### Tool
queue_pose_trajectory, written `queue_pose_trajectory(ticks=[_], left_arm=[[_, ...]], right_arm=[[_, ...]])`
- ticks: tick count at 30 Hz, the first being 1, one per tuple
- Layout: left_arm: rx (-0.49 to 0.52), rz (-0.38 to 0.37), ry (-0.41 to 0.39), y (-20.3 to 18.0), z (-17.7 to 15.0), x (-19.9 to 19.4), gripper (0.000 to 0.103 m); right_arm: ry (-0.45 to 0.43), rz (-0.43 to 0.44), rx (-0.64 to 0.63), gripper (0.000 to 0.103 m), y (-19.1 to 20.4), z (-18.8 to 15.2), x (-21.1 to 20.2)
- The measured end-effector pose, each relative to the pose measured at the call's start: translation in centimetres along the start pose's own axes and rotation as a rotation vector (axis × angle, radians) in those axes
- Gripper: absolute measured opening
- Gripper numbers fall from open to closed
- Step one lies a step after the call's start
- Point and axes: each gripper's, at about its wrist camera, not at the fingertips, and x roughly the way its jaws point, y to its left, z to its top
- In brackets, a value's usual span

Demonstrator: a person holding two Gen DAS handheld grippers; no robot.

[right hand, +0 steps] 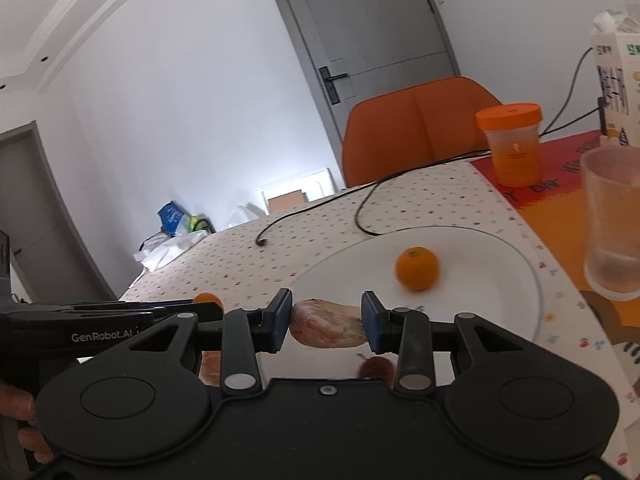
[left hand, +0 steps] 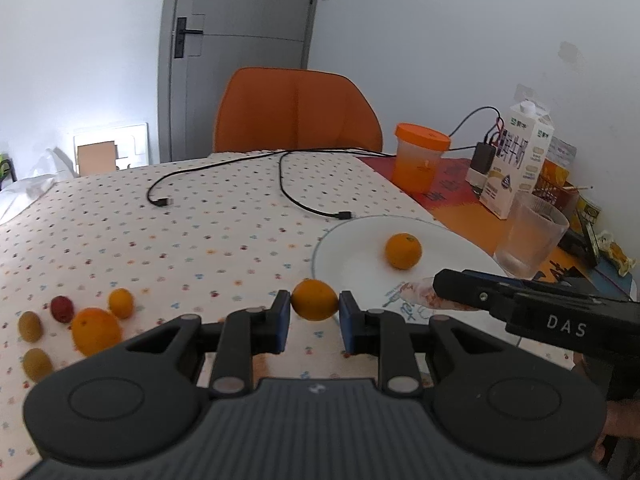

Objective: Organize fruits
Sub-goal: 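Release the pomelo segment from the right tool onto the plate while the left drops the tangerine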

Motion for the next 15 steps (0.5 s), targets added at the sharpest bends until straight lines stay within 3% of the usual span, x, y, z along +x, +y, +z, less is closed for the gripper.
queue_pose_trajectory(ticks=[12, 15], left_arm=[[0.018, -0.032, 0.037, -1.8, 0.2, 2.7, 0.024], [0.011, -0.028, 0.043, -1.8, 0.2, 3.1, 0.025]], right_arm=[[0.032, -0.131, 0.037, 0.038, -3.4, -1.2, 0.7], [0.026, -0.122, 0.047, 0.038, -3.6, -1.2, 0.5]])
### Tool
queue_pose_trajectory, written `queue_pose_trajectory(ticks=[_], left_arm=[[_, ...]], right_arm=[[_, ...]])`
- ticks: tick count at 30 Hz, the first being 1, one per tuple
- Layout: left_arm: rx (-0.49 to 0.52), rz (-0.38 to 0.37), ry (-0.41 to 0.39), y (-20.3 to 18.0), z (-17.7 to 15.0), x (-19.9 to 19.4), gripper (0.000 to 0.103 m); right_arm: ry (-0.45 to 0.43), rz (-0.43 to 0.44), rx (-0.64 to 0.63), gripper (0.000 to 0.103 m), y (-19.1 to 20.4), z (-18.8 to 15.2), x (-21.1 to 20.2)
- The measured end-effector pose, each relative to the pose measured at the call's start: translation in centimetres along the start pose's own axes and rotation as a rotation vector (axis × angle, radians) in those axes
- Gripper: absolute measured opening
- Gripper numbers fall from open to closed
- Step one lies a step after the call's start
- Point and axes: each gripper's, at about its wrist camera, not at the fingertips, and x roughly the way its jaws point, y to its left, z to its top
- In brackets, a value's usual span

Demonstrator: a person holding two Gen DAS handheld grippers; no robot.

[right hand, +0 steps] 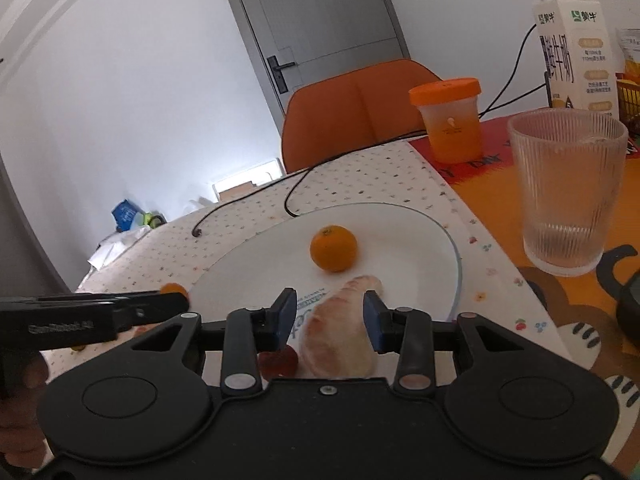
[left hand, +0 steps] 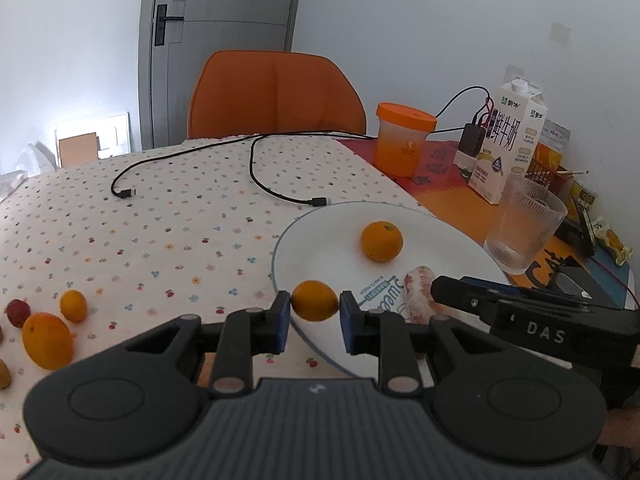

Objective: Organize fruits
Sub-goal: 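Release the pomelo segment from the right tool onto the plate while the left drops the tangerine, then withdraw both open tools from the plate toward the remaining fruits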

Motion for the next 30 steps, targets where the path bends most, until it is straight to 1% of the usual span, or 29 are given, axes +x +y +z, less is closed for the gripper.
queue_pose_trajectory(ticks=[2, 5, 7, 11, 13, 14, 15, 16, 18, 19, 20, 21, 23, 24, 25, 27, 30], left_arm=[[-0.004, 0.009, -0.01, 0.1, 0.1, 0.1, 0.028], [-0.018, 0.011, -0.006, 0.5, 0.0, 0.0, 0.028], [-0.023, 0.021, -0.007, 0.9, 0.0, -0.3, 0.028], [-0.043, 0.042, -0.006, 2.0, -0.2, -1.0, 0.029], [-0.052, 0.057, -0.007, 2.7, -0.4, -1.4, 0.032], [-0.058, 0.07, -0.008, 3.2, -0.6, -1.7, 0.037], [-0.065, 0.085, -0.007, 3.6, -0.7, -2.0, 0.039], [-0.071, 0.099, -0.005, 4.0, -0.8, -2.2, 0.045], [-0.084, 0.124, -0.006, 4.8, -1.1, -2.8, 0.056], [-0.091, 0.136, -0.012, 5.2, -1.2, -3.2, 0.058], [-0.095, 0.147, -0.019, 5.7, -1.4, -3.6, 0.062], [-0.1, 0.159, -0.025, 6.1, -1.6, -3.9, 0.068], [-0.109, 0.186, -0.034, 6.8, -1.8, -4.5, 0.076], [-0.113, 0.198, -0.038, 7.2, -1.9, -4.8, 0.08], [-0.116, 0.211, -0.04, 7.5, -2.0, -5.0, 0.081], [-0.122, 0.242, -0.038, 8.2, -2.1, -5.5, 0.083], [-0.139, 0.244, -0.033, 9.4, -2.3, -6.2, 0.086]], right_arm=[[-0.002, 0.015, 0.003, 0.039, 0.2, 0.1, -0.1], [0.005, 0.043, 0.0, 0.041, 0.9, 0.1, -0.1], [0.007, 0.056, -0.004, 0.046, 1.3, 0.1, -0.1], [0.011, 0.066, -0.009, 0.048, 2.0, 0.1, 0.1], [0.012, 0.066, -0.01, 0.055, 2.2, 0.2, 0.2], [0.01, 0.065, -0.014, 0.057, 2.5, 0.1, 0.1], [0.007, 0.067, -0.019, 0.061, 2.7, 0.1, 0.0], [0.005, 0.069, -0.023, 0.065, 2.9, 0.0, -0.1], [0.003, 0.076, -0.029, 0.068, 3.4, 0.0, -0.2], [0.003, 0.079, -0.03, 0.071, 3.5, 0.0, -0.2], [0.004, 0.079, -0.033, 0.073, 3.7, -0.1, -0.2], [0.005, 0.077, -0.037, 0.077, 4.1, -0.1, -0.2], [0.007, 0.076, -0.049, 0.082, 4.6, -0.1, -0.2], [0.008, 0.077, -0.055, 0.087, 4.9, -0.2, -0.2], [0.007, 0.077, -0.06, 0.092, 5.2, -0.2, -0.2], [0.005, 0.089, -0.067, 0.095, 5.8, -0.3, -0.2], [0.01, 0.106, -0.072, 0.098, 6.5, -0.4, -0.2]])
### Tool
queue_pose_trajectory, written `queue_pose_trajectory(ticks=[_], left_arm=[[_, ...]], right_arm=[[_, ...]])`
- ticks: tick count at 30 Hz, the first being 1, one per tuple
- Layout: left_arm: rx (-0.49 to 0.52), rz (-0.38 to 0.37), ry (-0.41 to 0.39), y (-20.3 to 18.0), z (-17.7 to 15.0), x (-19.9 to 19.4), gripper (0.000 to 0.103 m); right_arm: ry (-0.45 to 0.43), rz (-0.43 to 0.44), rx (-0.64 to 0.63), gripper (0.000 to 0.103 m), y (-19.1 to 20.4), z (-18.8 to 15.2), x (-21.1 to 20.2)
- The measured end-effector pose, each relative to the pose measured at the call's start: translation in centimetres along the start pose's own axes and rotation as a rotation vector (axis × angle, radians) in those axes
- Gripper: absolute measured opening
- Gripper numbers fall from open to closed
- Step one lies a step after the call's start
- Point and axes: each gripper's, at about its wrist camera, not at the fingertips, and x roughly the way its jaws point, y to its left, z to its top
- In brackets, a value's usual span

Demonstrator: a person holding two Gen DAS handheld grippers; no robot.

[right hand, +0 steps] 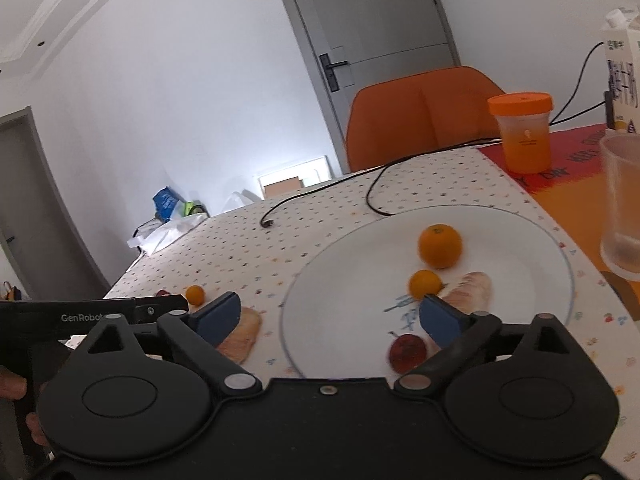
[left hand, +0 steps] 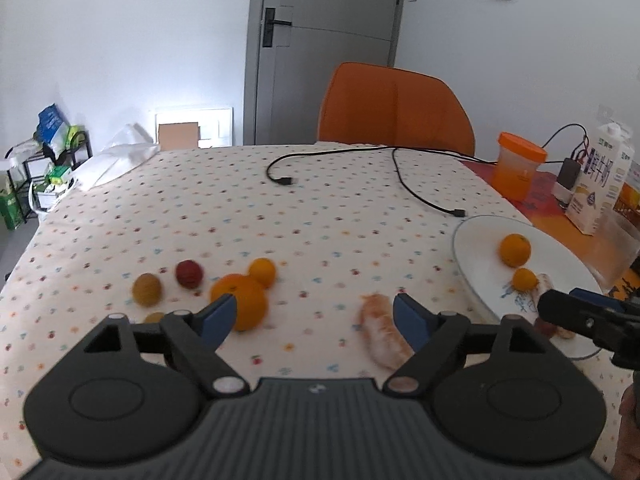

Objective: Organize fruits
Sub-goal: 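Withdraw both open tools from the plate toward the remaining fruits, then close the right tool on another pomelo segment while the left grasps an apricot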

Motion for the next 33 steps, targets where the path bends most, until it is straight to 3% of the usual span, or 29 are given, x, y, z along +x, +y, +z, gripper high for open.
queue_pose_trajectory(ticks=[9, 26, 29, 33], left_arm=[[-0.026, 0.025, -0.021, 2.8, -0.3, -1.4, 0.09], [-0.085, 0.054, -0.035, 7.1, -1.7, -2.4, 0.089], [-0.107, 0.055, -0.035, 7.7, -1.7, -2.2, 0.086], [-0.128, 0.06, -0.024, 8.5, -1.9, -1.7, 0.073]], right_arm=[[-0.005, -0.02, -0.038, 0.103, 2.2, 0.0, 0.2], [0.009, 0.058, -0.068, 0.103, 4.9, -0.2, 1.4], [0.015, 0.071, -0.081, 0.103, 5.5, -0.2, 1.6], [0.02, 0.078, -0.112, 0.101, 6.6, -0.2, 1.9]])
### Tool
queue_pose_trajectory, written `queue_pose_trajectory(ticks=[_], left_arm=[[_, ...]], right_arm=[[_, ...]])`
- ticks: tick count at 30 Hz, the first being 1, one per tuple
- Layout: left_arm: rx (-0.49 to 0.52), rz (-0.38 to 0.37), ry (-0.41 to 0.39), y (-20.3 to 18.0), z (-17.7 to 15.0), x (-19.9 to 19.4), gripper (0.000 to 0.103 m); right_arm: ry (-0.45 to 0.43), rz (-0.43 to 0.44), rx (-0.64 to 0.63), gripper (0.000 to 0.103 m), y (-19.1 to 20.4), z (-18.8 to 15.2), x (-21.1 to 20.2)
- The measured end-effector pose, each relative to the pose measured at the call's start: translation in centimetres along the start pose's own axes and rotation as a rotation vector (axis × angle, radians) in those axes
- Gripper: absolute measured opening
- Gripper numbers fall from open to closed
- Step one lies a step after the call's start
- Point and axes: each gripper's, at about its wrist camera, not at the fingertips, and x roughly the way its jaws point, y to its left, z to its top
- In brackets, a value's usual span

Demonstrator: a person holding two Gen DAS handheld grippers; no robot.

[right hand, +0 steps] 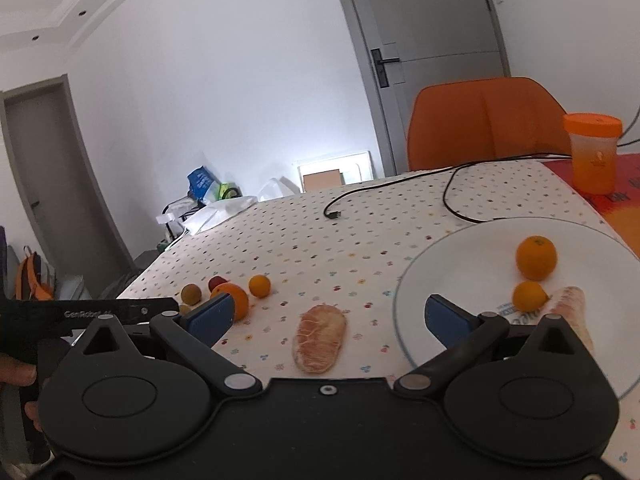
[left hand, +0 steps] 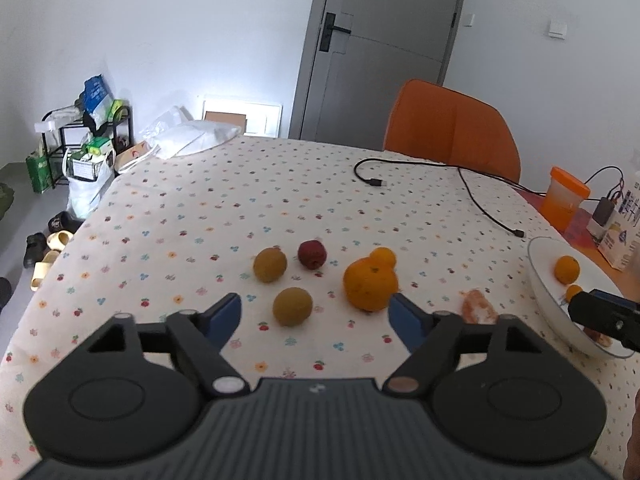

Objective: Organize fruits
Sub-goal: 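Close the right tool on another pomelo segment while the left grasps an apricot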

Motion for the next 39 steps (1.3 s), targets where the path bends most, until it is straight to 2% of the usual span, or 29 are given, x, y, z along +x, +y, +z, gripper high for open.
queue_pose_trajectory(ticks=[3, 5, 12, 19, 32, 34, 39], left_arm=[[-0.014, 0.005, 0.013, 0.6, -0.1, 0.5, 0.061], [-0.025, 0.008, 0.02, 0.9, -0.2, 0.8, 0.058], [-0.033, 0.008, 0.025, 1.3, -0.1, 1.7, 0.052], [-0.039, -0.003, 0.038, 1.3, 0.0, 2.6, 0.043], [-0.04, -0.012, 0.044, 1.5, -0.1, 3.8, 0.032], [-0.036, -0.009, 0.042, 1.5, -0.1, 3.9, 0.028], [-0.045, -0.021, 0.043, 1.9, -0.2, 3.7, 0.025]], right_arm=[[0.013, 0.01, -0.02, 0.098, 0.7, 0.0, 0.4], [0.026, 0.02, -0.033, 0.094, 1.2, 0.0, 0.8], [0.086, 0.022, -0.076, 0.082, 3.0, -0.3, 2.5], [0.148, -0.014, -0.061, 0.063, 3.4, -0.9, 4.1], [0.182, -0.093, -0.093, 0.059, 4.0, -1.2, 6.0], [0.183, -0.093, -0.095, 0.052, 4.0, -1.2, 6.2], [0.195, -0.112, -0.106, 0.05, 4.1, -1.3, 6.6]])
